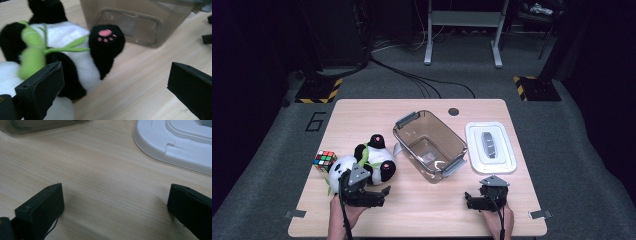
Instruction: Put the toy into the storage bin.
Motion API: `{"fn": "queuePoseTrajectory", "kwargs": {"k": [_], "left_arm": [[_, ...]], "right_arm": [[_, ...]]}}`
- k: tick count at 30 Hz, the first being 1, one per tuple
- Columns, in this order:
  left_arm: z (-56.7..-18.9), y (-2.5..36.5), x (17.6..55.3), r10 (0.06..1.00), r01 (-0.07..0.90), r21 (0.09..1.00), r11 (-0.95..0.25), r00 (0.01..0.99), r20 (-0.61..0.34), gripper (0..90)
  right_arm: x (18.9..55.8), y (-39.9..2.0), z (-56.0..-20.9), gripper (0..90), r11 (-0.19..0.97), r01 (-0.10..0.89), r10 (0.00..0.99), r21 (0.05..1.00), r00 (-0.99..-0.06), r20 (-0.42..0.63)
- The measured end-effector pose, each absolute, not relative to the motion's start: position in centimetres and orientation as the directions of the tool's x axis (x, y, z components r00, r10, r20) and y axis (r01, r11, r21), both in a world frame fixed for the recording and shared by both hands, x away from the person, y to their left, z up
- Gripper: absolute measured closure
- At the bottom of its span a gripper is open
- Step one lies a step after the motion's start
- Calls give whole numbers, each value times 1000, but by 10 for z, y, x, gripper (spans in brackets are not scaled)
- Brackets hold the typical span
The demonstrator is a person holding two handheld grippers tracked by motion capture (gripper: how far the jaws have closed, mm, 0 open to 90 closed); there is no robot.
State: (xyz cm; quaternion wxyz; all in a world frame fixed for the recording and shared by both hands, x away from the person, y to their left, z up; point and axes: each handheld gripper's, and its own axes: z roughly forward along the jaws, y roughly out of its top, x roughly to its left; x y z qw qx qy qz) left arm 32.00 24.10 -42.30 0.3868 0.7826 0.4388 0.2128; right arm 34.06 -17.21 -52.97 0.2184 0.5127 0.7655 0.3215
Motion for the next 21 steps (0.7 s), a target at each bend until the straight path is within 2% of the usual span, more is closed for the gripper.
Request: {"fn": "queuePoseTrajectory", "kwargs": {"k": [12,21], "left_arm": [[-401,251,335,859,520,804,-288,511,-23,0],[-400,266,359,906,559,803,-206,418,-59,0]], "right_arm": [[341,-172,-530,4,268,643,925,718,-380,-5],[341,-172,-530,4,268,642,925,718,-380,-6]]}}
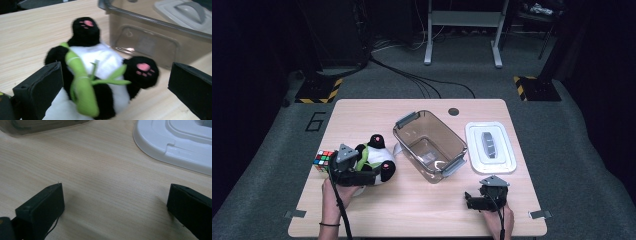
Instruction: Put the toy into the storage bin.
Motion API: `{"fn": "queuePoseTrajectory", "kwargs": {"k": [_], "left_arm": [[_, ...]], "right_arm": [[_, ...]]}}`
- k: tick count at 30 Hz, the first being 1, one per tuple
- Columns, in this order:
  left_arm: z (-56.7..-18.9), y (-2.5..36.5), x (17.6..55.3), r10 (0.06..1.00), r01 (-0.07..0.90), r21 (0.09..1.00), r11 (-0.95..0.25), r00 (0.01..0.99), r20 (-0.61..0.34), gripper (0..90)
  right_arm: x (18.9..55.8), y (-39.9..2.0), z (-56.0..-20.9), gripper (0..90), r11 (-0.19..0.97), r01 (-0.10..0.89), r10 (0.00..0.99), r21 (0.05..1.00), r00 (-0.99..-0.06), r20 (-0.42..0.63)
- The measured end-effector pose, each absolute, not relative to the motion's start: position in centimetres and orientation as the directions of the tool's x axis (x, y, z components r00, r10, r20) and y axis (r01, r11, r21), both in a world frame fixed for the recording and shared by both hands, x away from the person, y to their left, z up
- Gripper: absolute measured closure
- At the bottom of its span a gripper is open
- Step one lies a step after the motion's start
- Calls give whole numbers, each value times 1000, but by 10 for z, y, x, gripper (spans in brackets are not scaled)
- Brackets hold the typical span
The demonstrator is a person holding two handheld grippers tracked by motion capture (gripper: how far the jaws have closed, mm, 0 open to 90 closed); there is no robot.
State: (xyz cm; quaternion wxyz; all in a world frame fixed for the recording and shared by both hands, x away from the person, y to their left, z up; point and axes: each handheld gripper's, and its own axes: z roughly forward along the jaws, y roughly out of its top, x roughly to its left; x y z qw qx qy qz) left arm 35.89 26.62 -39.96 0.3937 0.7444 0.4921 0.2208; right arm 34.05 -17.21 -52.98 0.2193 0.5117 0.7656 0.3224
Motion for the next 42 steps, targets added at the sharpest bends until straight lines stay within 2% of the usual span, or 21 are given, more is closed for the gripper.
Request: {"fn": "queuePoseTrajectory", "kwargs": {"k": [4,6,9,10,12,17,24,30,42], "left_arm": [[-405,273,373,930,597,786,-160,359,-83,6],[-409,274,379,934,612,778,-143,342,-97,41],[-416,274,384,941,620,774,-132,324,-99,161],[-417,273,385,942,629,767,-127,319,-106,166],[-420,272,387,942,636,760,-132,319,-104,266],[-429,271,388,947,652,747,-130,305,-101,441],[-433,272,381,948,608,781,-143,311,-70,664],[-431,277,374,934,573,800,-181,354,-42,710],[-418,279,348,864,517,820,-245,501,-58,714]], "right_arm": [[340,-172,-530,4,268,642,925,718,-380,-5],[340,-172,-530,4,268,642,925,718,-380,-5],[340,-172,-530,5,269,641,925,719,-381,-6],[340,-172,-530,6,269,641,925,719,-381,-6],[340,-172,-530,6,269,641,925,719,-381,-6],[340,-172,-530,6,269,641,925,719,-381,-6],[340,-172,-530,7,269,641,925,719,-381,-6],[340,-172,-530,9,271,640,924,719,-382,-9],[340,-172,-530,8,271,640,924,719,-382,-9]]}}
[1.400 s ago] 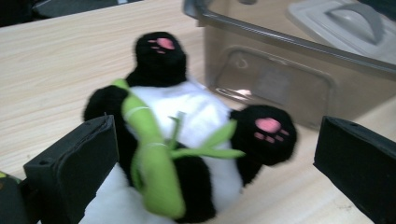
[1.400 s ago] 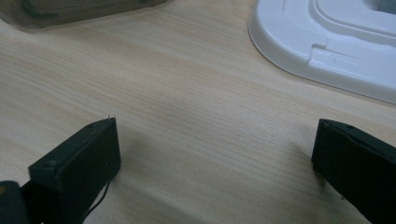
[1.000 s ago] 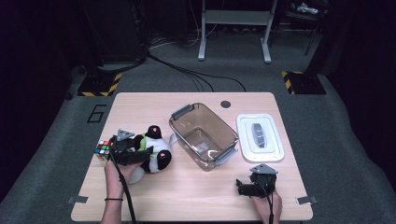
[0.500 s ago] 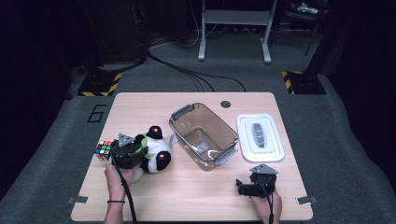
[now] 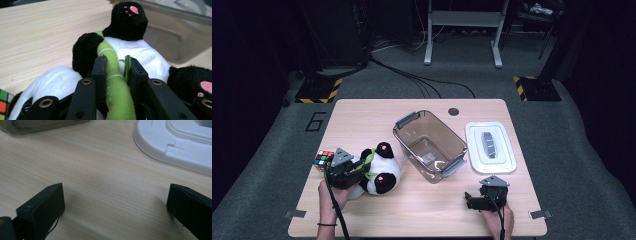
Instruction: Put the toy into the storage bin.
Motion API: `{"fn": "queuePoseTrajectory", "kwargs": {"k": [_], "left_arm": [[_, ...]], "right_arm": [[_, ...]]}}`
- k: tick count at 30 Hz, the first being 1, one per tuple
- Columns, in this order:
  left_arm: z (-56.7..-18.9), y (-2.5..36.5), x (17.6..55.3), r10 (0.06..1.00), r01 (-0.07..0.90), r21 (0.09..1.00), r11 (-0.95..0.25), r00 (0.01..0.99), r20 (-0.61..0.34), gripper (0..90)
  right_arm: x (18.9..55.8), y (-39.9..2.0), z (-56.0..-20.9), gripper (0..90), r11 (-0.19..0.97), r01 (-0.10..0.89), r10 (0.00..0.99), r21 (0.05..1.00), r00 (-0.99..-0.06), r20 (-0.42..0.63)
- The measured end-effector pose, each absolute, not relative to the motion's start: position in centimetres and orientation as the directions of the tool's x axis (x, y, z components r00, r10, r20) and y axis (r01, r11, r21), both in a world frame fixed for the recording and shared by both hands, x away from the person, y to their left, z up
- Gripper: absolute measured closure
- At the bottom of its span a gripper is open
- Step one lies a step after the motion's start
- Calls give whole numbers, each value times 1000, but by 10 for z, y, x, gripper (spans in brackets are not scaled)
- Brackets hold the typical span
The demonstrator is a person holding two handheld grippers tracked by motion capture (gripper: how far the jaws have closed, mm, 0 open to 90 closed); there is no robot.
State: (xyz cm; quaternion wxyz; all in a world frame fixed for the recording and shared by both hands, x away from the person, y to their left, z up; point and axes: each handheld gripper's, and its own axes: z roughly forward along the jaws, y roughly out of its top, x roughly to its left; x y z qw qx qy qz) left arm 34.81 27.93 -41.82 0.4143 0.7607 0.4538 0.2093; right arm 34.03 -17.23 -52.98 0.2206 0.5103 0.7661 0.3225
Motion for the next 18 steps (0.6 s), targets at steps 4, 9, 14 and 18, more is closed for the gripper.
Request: {"fn": "queuePoseTrajectory", "kwargs": {"k": [4,9,14,18], "left_arm": [[-414,279,339,827,496,825,-270,559,-65,715],[-416,277,334,801,509,804,-306,595,-72,710],[-429,269,329,813,559,784,-269,568,-125,678],[-426,267,327,842,560,803,-203,519,-149,529]], "right_arm": [[340,-172,-530,8,271,640,924,719,-382,-9],[340,-172,-530,9,271,640,924,719,-381,-9],[340,-172,-530,8,271,640,924,719,-381,-9],[340,-172,-530,8,271,640,924,719,-381,-9]]}}
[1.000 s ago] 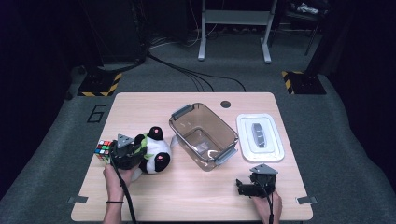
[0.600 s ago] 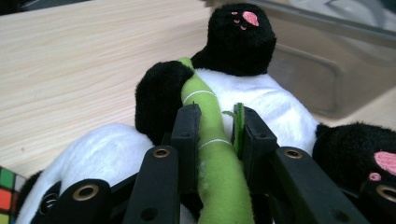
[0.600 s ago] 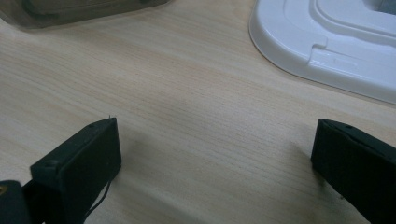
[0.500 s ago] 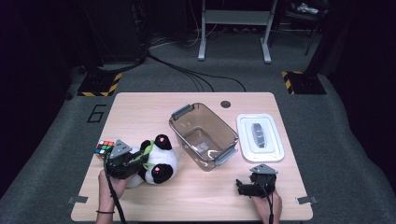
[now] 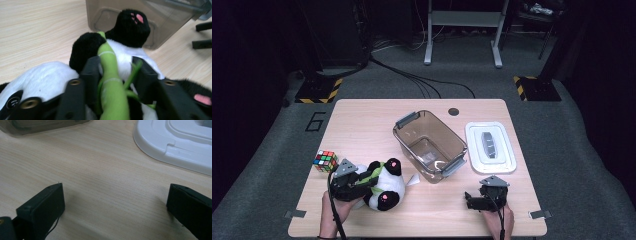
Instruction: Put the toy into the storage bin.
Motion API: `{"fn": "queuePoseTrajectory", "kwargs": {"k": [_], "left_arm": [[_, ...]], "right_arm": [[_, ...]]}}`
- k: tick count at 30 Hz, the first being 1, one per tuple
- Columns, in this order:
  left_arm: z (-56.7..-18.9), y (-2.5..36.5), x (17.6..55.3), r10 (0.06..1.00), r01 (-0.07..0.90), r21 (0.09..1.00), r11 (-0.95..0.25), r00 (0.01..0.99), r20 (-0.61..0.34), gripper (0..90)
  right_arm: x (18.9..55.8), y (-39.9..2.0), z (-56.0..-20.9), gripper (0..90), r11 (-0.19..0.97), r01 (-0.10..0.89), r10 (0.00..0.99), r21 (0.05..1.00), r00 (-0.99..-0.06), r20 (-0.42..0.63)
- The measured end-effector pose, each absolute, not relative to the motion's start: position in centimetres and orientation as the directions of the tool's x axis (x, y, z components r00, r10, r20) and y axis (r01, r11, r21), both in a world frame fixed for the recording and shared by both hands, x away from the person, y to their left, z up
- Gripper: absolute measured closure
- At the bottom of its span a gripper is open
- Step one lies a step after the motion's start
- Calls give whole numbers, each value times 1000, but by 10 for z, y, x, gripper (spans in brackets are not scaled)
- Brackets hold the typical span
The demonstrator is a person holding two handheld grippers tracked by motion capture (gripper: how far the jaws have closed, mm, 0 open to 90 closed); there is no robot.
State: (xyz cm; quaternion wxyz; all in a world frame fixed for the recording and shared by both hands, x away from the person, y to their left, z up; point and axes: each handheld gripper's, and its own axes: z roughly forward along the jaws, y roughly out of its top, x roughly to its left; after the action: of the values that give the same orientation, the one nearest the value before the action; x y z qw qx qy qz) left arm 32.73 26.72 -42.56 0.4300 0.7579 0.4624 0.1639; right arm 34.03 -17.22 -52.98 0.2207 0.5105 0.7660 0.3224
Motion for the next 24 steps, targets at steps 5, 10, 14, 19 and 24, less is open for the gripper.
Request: {"fn": "queuePoseTrajectory", "kwargs": {"k": [5,10,14,19,24], "left_arm": [[-425,259,337,880,609,771,-188,453,-143,416],[-434,251,336,887,638,743,-202,442,-138,492],[-436,250,334,889,647,729,-225,442,-117,605],[-439,250,329,879,638,723,-264,468,-92,714],[-439,255,324,860,593,759,-269,502,-87,740]], "right_arm": [[340,-172,-530,9,270,640,925,719,-380,-9],[340,-172,-530,9,270,640,925,719,-380,-9],[340,-172,-530,9,271,640,925,719,-381,-9],[340,-172,-530,9,270,640,925,719,-380,-9],[340,-172,-530,9,270,640,925,719,-381,-9]]}}
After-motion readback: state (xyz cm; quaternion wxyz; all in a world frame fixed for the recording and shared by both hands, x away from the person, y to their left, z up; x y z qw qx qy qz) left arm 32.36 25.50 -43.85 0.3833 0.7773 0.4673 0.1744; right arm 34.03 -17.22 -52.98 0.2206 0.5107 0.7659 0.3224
